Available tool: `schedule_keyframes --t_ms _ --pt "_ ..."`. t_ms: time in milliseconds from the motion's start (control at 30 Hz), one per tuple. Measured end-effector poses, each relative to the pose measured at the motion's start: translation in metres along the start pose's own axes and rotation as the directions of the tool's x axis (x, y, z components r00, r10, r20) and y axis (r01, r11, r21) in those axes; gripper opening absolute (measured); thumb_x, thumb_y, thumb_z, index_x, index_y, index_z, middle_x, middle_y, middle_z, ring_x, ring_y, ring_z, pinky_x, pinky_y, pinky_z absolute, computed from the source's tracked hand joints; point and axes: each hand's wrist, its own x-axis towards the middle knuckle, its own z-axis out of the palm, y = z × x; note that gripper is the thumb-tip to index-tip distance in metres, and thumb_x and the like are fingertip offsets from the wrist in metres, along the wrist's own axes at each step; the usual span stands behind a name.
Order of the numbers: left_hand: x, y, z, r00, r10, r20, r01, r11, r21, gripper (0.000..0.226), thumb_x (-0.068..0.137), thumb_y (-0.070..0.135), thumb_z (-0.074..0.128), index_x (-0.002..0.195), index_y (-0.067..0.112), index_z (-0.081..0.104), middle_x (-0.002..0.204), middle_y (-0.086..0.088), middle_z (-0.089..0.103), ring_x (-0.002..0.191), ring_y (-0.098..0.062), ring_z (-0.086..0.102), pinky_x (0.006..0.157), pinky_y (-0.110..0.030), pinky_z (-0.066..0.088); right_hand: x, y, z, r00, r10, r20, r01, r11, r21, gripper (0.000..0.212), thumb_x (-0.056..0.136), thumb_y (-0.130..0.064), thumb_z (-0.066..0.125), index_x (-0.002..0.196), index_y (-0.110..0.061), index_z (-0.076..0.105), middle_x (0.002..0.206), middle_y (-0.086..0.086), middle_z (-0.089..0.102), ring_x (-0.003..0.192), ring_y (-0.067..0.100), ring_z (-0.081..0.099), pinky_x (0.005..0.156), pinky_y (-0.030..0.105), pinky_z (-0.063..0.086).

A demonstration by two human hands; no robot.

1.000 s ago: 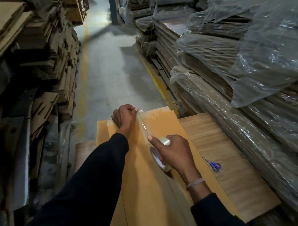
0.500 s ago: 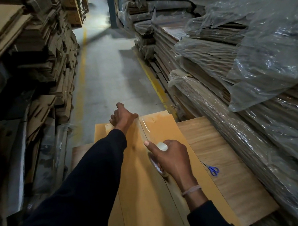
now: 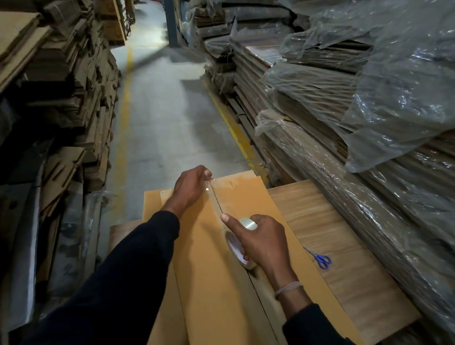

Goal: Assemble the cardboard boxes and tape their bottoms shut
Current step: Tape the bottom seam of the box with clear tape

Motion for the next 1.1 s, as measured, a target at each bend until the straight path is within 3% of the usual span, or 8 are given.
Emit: schedule_keyframes --t_ms 133,300,433,600,700,800,933,1100 --pt "-0.006 -0.012 -0.014 0.976 0.137 0.169 -0.157 0.981 0.115 0.034 0.114 0.041 0.034 0.125 0.032 0.064 0.123 0.003 0.07 0.105 -0.022 0.064 0.089 -0.039 0.052 -0.005 0.0 -0.007 0.999 -0.019 0.032 0.015 0.993 0.114 0.088 0.079 -0.082 0.07 0.073 0.004 0.052 0.057 0.014 0.064 0.047 0.018 0.056 0.055 0.032 0.05" --pt "-0.008 -0.009 -0.013 0.974 0.141 0.18 -0.17 0.972 0.16 0.036 0.113 0.044 0.037 0.127 0.029 0.067 0.125 -0.001 0.072 0.109 -0.025 0.064 0.092 -0.041 0.051 -0.025 0.017 -0.019 0.959 -0.067 0.277 -0.075 0.879 0.471 0.032 0.103 -0.038 0.065 0.091 -0.01 0.071 0.068 0.013 0.067 0.063 0.024 0.06 0.059 0.041 0.047" --pt "-0.009 -0.007 -0.014 0.972 0.145 0.184 -0.174 0.973 0.149 0.036 0.113 0.039 0.04 0.129 0.024 0.068 0.127 -0.005 0.072 0.112 -0.027 0.064 0.094 -0.04 0.051 -0.029 0.02 -0.027 0.961 -0.058 0.269 -0.045 0.931 0.362 0.046 0.103 -0.045 0.063 0.083 -0.004 0.07 0.068 0.018 0.071 0.06 0.024 0.065 0.068 0.046 0.057" --pt "-0.012 -0.004 -0.016 0.965 0.144 0.217 -0.182 0.969 0.165 0.039 0.114 0.038 0.038 0.134 0.022 0.067 0.134 -0.007 0.07 0.121 -0.031 0.063 0.105 -0.044 0.047 -0.04 0.021 -0.035 0.97 0.025 0.244 -0.096 0.954 0.283 0.064 0.097 -0.057 0.069 0.074 0.002 0.066 0.06 0.017 0.07 0.051 0.024 0.065 0.062 0.034 0.056" --pt "-0.022 -0.005 -0.02 0.937 0.163 0.308 -0.229 0.955 0.191 0.056 0.106 0.036 0.03 0.156 0.02 0.05 0.162 -0.003 0.046 0.151 -0.024 0.039 0.128 -0.041 0.021 -0.05 0.029 -0.037 0.969 0.016 0.248 -0.114 0.916 0.384 0.051 0.101 -0.05 0.066 0.08 -0.004 0.069 0.067 0.017 0.072 0.06 0.024 0.064 0.067 0.037 0.052" --pt "-0.038 -0.014 -0.022 0.856 0.286 0.432 -0.405 0.888 0.216 0.068 0.101 0.04 0.022 0.166 0.02 0.026 0.174 0.002 0.015 0.162 -0.015 0.005 0.132 -0.037 -0.003 -0.056 0.036 -0.041 0.962 0.056 0.269 -0.181 0.866 0.467 0.031 0.102 -0.036 0.065 0.088 -0.009 0.072 0.074 0.023 0.071 0.065 0.026 0.065 0.066 0.043 0.049" --pt "-0.054 -0.013 -0.018 0.752 0.414 0.513 -0.57 0.799 0.192 0.07 0.102 0.041 0.021 0.167 0.016 0.021 0.175 -0.004 0.012 0.163 -0.019 0.003 0.132 -0.038 -0.003 -0.059 0.035 -0.04 0.962 0.048 0.269 -0.172 0.871 0.459 0.027 0.102 -0.034 0.064 0.093 -0.011 0.074 0.076 0.024 0.073 0.065 0.028 0.067 0.064 0.044 0.051" --pt "-0.067 -0.007 -0.014 0.729 0.435 0.529 -0.615 0.755 0.227 0.069 0.103 0.039 0.021 0.165 0.01 0.024 0.173 -0.01 0.017 0.162 -0.023 0.01 0.133 -0.046 0.007 -0.056 0.028 -0.039 0.973 0.052 0.225 -0.132 0.926 0.354 0.034 0.103 -0.037 0.064 0.088 -0.008 0.075 0.073 0.012 0.076 0.063 0.02 0.07 0.064 0.035 0.055"
